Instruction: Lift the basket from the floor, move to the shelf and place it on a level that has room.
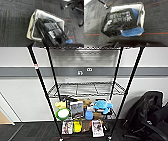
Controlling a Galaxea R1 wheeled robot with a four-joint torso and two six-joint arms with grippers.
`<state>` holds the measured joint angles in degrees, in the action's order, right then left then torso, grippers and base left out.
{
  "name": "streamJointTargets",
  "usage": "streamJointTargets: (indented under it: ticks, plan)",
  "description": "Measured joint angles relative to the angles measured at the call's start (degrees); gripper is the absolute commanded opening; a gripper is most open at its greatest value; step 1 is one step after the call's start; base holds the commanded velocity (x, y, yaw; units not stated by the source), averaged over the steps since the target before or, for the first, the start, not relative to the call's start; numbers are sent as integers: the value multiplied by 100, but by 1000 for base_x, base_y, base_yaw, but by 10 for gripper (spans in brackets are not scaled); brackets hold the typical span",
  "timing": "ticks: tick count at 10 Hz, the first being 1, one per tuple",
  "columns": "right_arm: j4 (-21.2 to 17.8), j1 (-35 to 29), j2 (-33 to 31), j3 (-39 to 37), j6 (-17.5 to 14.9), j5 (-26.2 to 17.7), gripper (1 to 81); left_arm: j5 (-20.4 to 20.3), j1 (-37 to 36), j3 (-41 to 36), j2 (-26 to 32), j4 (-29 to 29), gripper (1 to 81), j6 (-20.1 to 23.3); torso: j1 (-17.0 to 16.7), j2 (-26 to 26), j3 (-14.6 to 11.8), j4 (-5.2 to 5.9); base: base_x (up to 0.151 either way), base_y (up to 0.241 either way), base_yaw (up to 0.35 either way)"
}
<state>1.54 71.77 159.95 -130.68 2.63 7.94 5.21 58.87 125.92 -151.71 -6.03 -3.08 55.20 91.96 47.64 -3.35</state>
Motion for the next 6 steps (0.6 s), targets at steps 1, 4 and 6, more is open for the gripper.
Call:
streamJointTargets:
  ticks: [1,4,6]
  plan:
    - [-2,-2,2,11,0,-15,811,46,-20,88,-16,0,811,-2,96,151,127,0,0,0,0]
    - [-6,-148,5,11,41,-39,811,74,-52,127,-28,0,811,-2,465,732,662,0,0,0,0]
    - [-9,-333,5,9,45,-102,811,80,-143,127,-35,-2,811,-2,693,1082,985,0,0,0,0]
